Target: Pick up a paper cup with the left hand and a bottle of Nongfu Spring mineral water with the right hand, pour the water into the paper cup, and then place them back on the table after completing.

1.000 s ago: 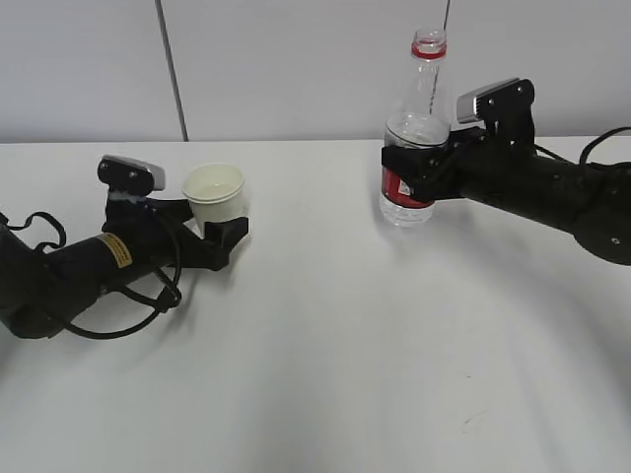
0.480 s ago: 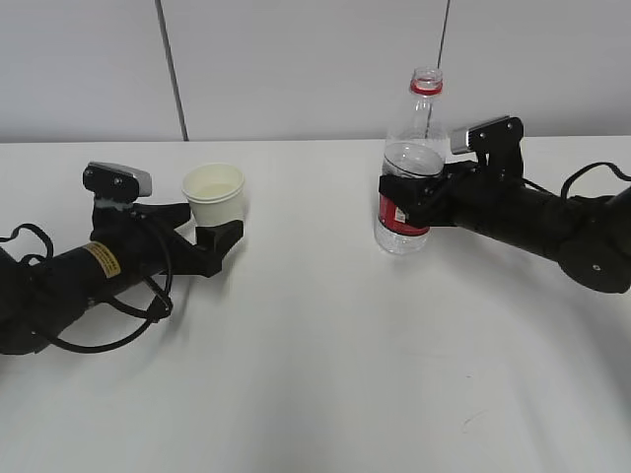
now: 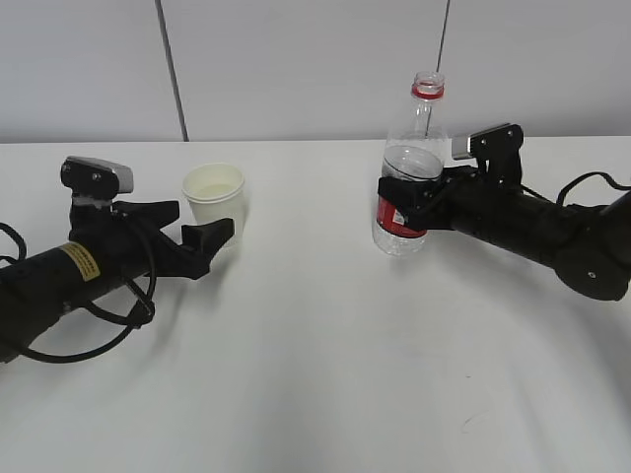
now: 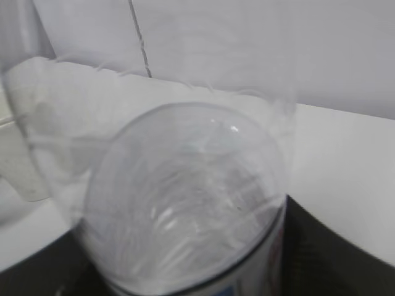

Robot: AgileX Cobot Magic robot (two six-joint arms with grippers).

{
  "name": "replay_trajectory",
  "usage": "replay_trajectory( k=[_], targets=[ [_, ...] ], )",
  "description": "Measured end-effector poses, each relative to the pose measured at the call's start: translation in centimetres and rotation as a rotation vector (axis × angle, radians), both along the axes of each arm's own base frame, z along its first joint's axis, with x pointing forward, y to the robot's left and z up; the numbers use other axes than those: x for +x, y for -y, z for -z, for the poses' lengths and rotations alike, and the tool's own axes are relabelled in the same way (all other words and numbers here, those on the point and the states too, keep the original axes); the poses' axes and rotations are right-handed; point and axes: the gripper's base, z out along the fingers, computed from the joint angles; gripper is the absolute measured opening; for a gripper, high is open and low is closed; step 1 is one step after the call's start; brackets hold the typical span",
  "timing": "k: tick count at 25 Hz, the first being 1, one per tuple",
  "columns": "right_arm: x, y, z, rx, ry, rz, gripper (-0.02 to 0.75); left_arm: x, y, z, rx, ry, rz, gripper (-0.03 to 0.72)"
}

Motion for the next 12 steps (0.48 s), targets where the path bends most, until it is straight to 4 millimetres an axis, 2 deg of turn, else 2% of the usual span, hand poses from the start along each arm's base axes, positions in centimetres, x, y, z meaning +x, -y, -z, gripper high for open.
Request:
replay_trajectory(
  k=[12],
  targets=[
    [0.05, 0.03, 0.03, -0.004, -0.004, 0.004, 0.461, -1.13, -0.3, -0.42, -0.011, -0.004, -0.009, 0.575]
  ],
)
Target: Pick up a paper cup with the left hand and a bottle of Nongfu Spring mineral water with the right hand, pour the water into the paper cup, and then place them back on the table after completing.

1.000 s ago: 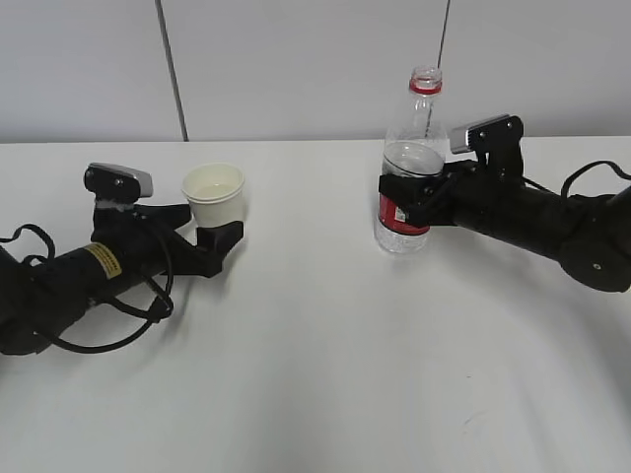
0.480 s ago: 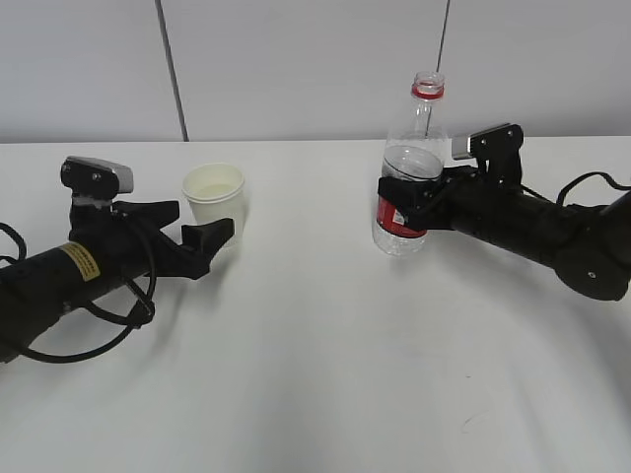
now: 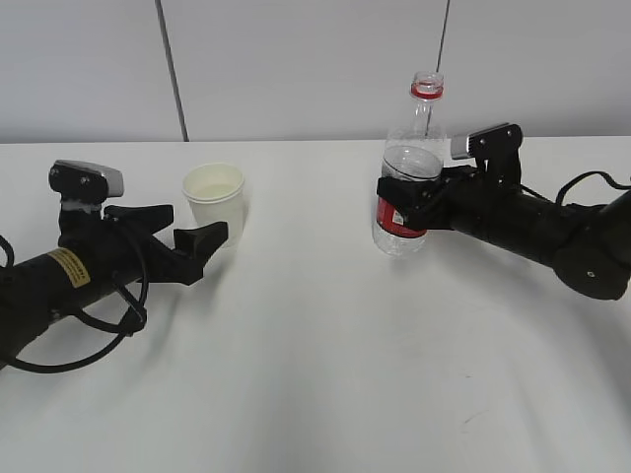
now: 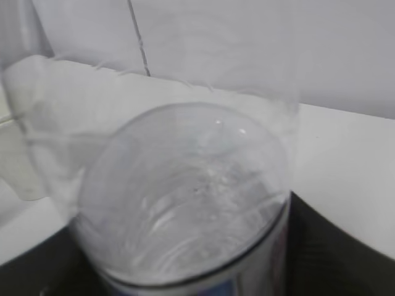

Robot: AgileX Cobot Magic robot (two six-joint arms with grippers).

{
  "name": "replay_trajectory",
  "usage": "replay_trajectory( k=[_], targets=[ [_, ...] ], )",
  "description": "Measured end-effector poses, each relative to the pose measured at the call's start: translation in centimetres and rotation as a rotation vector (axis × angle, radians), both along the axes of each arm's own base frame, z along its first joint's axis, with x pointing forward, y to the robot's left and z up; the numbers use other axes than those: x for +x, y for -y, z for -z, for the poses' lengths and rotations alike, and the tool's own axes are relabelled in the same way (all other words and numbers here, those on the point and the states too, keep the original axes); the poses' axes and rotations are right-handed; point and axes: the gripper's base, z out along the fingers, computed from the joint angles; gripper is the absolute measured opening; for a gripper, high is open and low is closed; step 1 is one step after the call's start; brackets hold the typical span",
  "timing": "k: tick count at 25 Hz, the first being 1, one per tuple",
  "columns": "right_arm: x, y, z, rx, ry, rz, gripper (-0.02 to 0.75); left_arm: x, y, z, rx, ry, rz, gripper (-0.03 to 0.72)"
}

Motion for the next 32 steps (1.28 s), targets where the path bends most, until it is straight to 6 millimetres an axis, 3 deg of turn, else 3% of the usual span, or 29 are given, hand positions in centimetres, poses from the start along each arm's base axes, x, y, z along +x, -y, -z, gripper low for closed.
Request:
replay_trajectory(
  k=[5, 8, 22, 32],
  targets=[
    [-0.1, 0.0, 0.4, -0.042, -0.038, -0.012, 0.634, 0.0, 0.0, -0.1, -0.005, 0.006, 0.001, 0.574],
    [-0.1, 0.0, 0.6, -0.071, -0.066, -0.014, 0.661, 0.0, 0.0, -0.1, -0.007, 0.009, 0.001, 0.574],
    [-0.9, 0.1, -0.4, -0.077, -0.077, -0.024, 0.64, 0.0, 0.0, -0.2, -0.013, 0.017, 0.002, 0.574],
    [-2.7, 1.3, 0.6, -0.083, -0.151, 0.005, 0.602, 0.0, 0.0, -0.2, -0.012, 0.018, 0.003, 0.574]
  ],
)
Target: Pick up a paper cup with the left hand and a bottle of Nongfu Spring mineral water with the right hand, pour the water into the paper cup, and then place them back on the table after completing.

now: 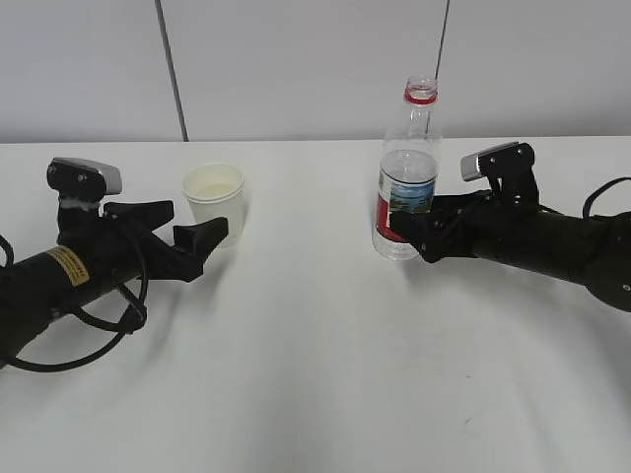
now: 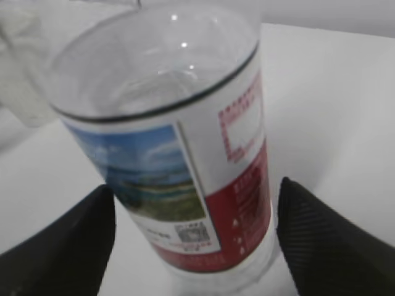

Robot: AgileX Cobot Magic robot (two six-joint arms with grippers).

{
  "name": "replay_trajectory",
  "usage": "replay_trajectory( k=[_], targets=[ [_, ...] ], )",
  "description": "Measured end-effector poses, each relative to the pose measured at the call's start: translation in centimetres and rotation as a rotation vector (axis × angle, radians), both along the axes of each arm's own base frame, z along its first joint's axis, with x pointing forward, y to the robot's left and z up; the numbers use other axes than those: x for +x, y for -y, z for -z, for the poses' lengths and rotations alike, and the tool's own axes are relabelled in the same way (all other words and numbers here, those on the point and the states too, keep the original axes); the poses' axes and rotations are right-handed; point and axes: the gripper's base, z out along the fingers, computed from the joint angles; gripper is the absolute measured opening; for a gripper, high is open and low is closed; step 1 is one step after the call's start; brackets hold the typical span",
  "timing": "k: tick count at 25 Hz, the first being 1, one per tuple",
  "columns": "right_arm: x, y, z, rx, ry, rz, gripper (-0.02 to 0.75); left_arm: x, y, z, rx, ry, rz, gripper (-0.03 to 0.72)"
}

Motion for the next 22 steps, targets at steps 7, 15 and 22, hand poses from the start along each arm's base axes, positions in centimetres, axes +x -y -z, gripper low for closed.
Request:
replay_trajectory(
  k=[7, 15, 22],
  targets=[
    [-1.8, 0.2, -1.2, -0.015, -0.014, 0.005, 0.595, 0.0, 0.0, 0.0, 0.0, -0.001, 0.0, 0.573],
    [-3.4, 1.2, -3.4, -0.156, -0.082, 0.069, 0.594, -1.6, -0.3, -0.7, 0.002, -0.011, -0.001, 0.573],
    [-4.7, 2.2, -7.0, -0.227, -0.088, 0.146, 0.594, -2.2, -0.6, -3.3, 0.014, 0.007, -0.015, 0.572]
  ],
)
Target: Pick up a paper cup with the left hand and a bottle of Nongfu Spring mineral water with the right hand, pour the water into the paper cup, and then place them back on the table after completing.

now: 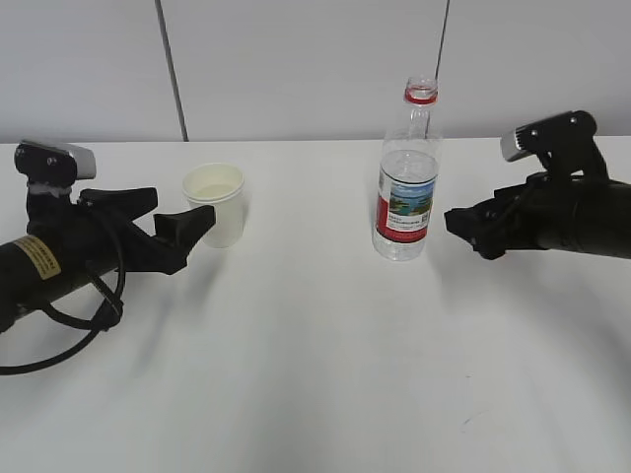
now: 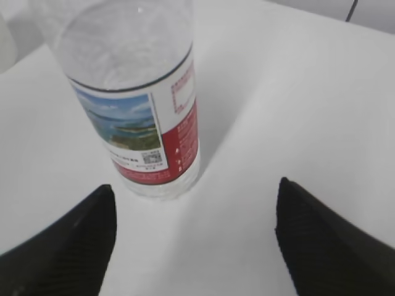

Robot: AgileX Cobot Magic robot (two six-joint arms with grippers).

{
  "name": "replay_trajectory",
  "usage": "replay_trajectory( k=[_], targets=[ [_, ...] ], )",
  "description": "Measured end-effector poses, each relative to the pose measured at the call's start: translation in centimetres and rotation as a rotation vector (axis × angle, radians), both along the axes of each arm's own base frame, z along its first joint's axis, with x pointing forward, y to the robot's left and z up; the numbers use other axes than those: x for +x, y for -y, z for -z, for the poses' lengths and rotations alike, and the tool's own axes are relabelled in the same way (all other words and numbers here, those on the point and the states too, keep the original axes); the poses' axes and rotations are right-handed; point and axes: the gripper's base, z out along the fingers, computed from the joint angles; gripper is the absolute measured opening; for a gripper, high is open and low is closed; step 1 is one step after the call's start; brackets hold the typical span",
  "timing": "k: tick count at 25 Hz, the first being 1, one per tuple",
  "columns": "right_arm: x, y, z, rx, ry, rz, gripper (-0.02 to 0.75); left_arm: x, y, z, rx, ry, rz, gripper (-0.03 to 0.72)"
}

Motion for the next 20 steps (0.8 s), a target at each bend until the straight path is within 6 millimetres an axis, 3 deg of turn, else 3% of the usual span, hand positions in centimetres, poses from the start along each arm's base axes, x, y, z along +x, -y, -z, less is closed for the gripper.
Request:
replay_trajectory(
  k=[6, 20],
  targets=[
    [-0.8, 0.1, -3.0, 0.012, 0.06, 0.012, 0.594, -0.3, -0.5, -1.9, 0.012, -0.075, -0.05, 0.561],
    [-2.1, 0.6, -6.4, 0.024, 0.122, 0.07, 0.593, -0.8, -1.3, -7.0, 0.06, -0.041, -0.121, 0.532]
  ],
)
